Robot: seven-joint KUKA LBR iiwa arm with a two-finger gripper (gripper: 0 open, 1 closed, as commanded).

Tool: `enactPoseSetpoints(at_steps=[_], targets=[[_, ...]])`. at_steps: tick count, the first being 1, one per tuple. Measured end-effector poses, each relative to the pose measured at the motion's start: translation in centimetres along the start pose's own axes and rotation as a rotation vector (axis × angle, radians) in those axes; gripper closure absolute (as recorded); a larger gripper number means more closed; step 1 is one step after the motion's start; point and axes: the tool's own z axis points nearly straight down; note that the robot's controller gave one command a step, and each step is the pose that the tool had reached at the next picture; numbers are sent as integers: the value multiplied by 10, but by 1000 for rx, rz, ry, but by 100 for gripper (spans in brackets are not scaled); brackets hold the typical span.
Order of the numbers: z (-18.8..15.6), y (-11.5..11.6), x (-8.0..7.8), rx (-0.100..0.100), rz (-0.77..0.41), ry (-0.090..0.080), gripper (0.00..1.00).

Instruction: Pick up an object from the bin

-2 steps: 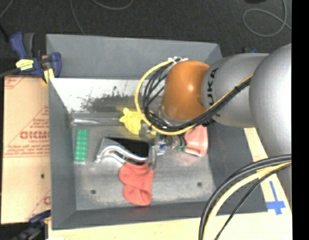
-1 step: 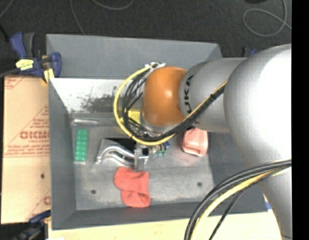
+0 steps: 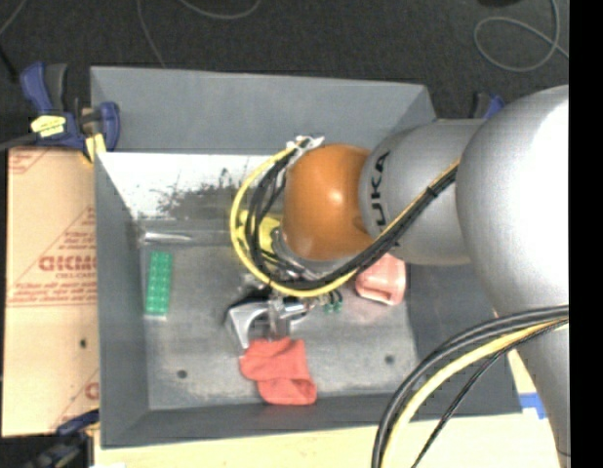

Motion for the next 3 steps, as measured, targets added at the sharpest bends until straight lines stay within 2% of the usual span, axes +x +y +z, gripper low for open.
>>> enactPoseSetpoints(at_steps=[1,2,3], targets=[[0,-3,2,0,-6,1,100],[-39,-5,9,0,-34,15,100],[-101,-2,6,0,-22,11,100]])
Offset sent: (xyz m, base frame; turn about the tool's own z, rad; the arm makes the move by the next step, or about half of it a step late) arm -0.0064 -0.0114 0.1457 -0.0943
